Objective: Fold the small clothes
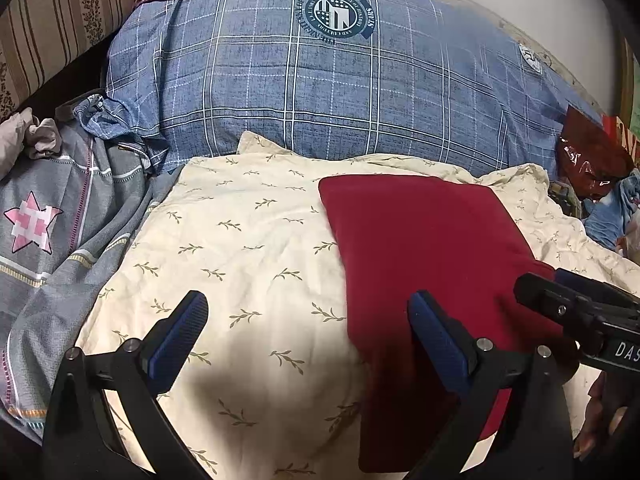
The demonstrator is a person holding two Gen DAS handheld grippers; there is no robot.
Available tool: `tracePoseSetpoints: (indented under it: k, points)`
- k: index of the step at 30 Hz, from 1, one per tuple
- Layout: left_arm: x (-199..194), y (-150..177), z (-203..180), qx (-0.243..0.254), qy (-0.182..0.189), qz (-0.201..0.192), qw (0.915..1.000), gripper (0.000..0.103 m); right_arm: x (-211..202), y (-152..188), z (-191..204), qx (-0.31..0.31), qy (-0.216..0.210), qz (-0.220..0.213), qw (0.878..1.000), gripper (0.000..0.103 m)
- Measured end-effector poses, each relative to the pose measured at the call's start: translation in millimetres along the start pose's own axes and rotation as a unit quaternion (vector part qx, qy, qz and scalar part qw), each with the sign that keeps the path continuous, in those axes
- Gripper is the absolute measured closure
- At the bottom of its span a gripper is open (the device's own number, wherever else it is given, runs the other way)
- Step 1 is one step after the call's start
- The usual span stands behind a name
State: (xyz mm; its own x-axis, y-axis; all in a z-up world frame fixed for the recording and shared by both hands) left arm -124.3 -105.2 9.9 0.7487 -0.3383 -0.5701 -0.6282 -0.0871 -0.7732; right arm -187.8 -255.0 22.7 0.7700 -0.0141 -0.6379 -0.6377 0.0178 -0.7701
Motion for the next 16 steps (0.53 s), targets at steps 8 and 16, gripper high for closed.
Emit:
tracePoseSetpoints:
  k: [8,16]
  points:
    - [-0.5,-2.2,2.6,-0.002,0.000,-0.003,1.0000,0.002,2.5,1.9,1.2,0.000,0.002,0.005,1.000,0.010]
    - [3.2,-9.5,10.7,-0.016,-0.001,0.002,0.9999,0.002,1.3,-0.3,-6.8,0.004,0.002,0.002,1.000,0.010]
Point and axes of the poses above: each gripper's, at about its wrist camera, not at the fingertips, and x roughly the way its jaws point, z to its left, y to its underside, the point moved 9 cm from there along x, roughly the way its jaws point, and after that the axes turned 13 degrees about -x, right-handed, at the moved point
